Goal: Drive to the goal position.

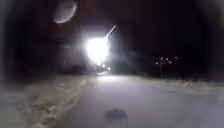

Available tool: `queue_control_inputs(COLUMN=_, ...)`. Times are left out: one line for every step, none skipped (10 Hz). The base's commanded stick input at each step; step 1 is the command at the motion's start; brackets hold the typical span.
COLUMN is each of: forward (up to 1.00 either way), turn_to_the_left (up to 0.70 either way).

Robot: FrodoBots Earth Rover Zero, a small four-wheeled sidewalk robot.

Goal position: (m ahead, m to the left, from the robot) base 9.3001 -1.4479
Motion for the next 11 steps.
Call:
queue_control_inputs(forward=1.0, turn_to_the_left=0.13)
queue_control_inputs(forward=1.0, turn_to_the_left=0.33)
queue_control_inputs(forward=1.0, turn_to_the_left=0.4)
queue_control_inputs(forward=1.0, turn_to_the_left=0.4)
queue_control_inputs(forward=1.0, turn_to_the_left=0.15)
queue_control_inputs(forward=1.0, turn_to_the_left=0.02)
queue_control_inputs(forward=1.0, turn_to_the_left=0.01)
queue_control_inputs(forward=1.0, turn_to_the_left=0.01)
queue_control_inputs(forward=1.0, turn_to_the_left=0.0)
queue_control_inputs(forward=1.0, turn_to_the_left=0.0)
queue_control_inputs(forward=1.0, turn_to_the_left=0.0)
